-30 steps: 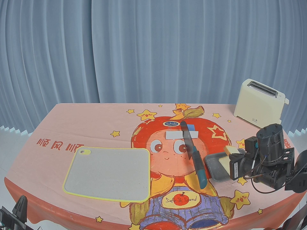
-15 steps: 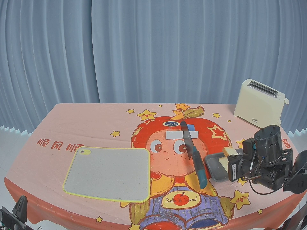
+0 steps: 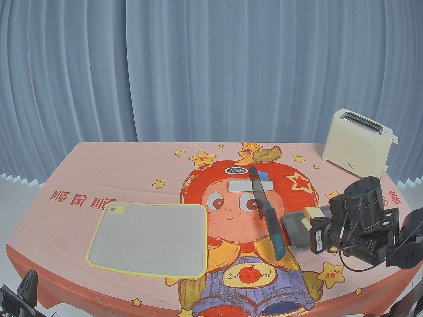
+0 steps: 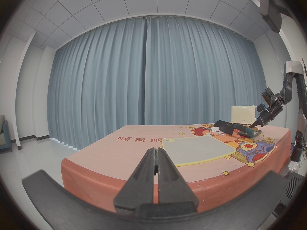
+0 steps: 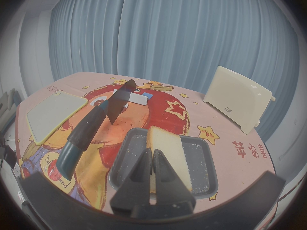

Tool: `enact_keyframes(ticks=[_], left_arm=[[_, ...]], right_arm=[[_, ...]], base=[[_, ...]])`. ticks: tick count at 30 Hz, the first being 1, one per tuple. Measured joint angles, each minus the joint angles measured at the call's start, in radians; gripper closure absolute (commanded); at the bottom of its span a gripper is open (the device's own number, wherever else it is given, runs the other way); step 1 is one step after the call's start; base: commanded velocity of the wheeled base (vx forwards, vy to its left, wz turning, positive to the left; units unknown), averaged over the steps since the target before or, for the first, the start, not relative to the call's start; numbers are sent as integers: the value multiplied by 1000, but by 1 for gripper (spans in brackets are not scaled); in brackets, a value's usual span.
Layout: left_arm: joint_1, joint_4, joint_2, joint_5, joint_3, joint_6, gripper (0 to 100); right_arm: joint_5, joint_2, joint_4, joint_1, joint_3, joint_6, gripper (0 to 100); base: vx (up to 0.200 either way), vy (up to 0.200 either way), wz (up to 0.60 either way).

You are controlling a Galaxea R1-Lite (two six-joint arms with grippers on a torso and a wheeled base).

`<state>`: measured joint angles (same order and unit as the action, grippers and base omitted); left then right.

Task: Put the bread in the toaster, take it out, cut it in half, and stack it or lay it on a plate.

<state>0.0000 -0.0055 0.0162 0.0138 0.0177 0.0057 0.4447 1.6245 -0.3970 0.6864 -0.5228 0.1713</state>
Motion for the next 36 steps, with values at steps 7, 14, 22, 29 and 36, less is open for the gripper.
enact_keyframes(ticks=[7,14,22,29,36], left_arm=[[0,0,0,0,0,0,100],[0,0,0,0,0,0,100],[0,0,0,0,0,0,100],[0,0,0,0,0,0,100],[0,0,0,0,0,0,100]], right_arm=[[0,10,0,1,0,-1,100],[0,15,0,0,0,-1,100],[0,15,0,0,0,-1,100],[0,16,0,0,0,-1,100],[1,21,-1,1,1,1,0]], base=[[0,0,0],[0,0,0],[0,0,0],[0,0,0],[0,0,0]])
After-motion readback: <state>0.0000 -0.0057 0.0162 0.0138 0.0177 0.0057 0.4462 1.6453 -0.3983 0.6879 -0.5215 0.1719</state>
